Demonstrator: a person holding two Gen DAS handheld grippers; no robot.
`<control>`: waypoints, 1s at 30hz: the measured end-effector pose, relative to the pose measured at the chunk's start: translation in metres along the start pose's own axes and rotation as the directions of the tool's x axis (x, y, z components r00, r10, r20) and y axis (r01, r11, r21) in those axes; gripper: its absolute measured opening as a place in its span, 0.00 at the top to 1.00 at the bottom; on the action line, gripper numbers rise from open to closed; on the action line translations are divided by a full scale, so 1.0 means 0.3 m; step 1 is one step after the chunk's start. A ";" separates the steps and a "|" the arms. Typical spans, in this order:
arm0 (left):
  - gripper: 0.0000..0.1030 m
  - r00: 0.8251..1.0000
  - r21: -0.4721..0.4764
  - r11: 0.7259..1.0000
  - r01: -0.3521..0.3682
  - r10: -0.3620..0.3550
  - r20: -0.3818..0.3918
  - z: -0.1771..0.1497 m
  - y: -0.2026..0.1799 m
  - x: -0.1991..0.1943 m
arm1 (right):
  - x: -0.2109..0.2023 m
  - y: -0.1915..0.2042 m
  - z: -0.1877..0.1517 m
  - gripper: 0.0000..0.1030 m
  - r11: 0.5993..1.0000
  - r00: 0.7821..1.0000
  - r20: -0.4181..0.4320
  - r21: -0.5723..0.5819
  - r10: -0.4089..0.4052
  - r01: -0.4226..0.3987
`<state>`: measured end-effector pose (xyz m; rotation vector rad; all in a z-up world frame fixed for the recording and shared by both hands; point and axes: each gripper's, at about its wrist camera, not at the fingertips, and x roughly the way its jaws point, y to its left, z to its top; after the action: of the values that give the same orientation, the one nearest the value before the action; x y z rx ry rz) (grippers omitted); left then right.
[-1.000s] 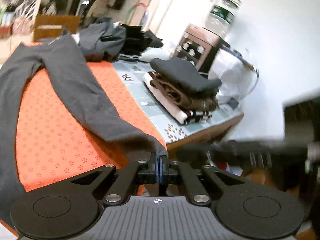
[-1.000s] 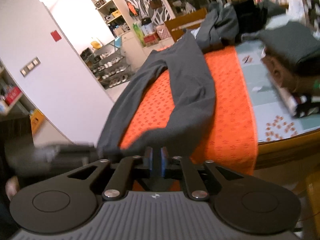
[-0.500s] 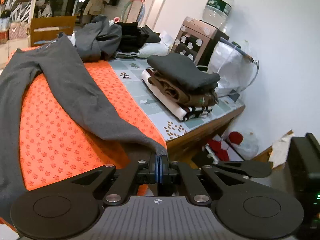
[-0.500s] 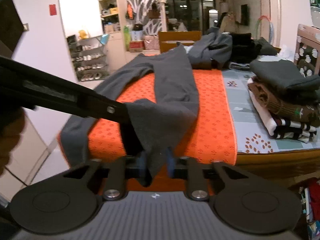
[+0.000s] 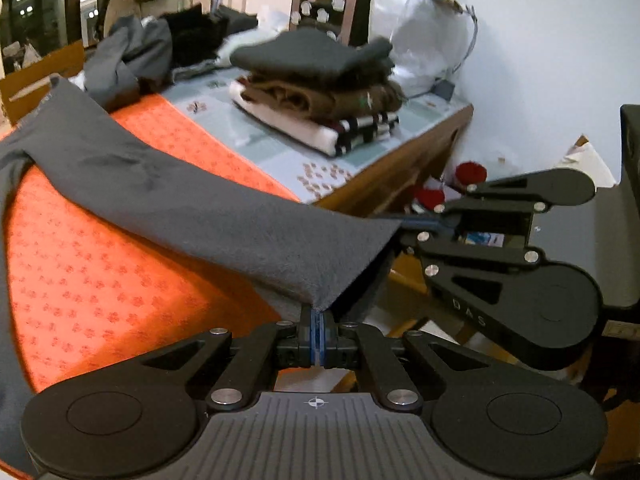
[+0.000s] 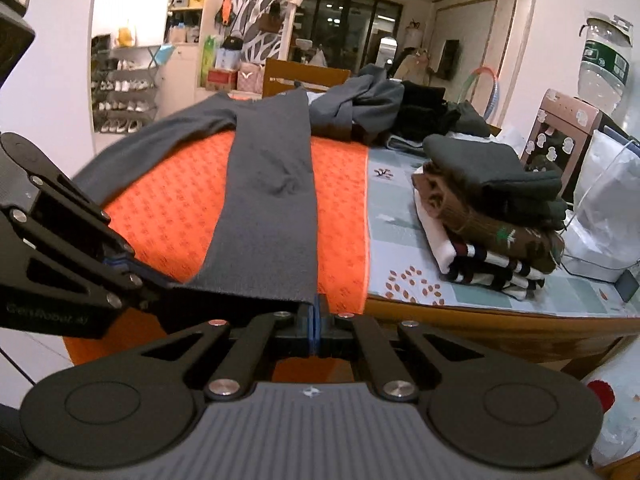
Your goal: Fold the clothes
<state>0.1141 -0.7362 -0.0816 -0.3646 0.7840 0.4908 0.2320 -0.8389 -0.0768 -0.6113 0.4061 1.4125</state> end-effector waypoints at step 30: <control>0.82 0.996 -0.383 0.920 -0.081 0.084 -0.008 0.068 0.442 0.268 | 0.189 -0.006 -0.216 0.98 1.000 0.993 -0.118 0.010 0.009 -0.008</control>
<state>0.1023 -0.5939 -0.1453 -0.6950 0.6946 0.7282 0.2470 -0.8341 -0.1614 -0.6881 0.5098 1.3855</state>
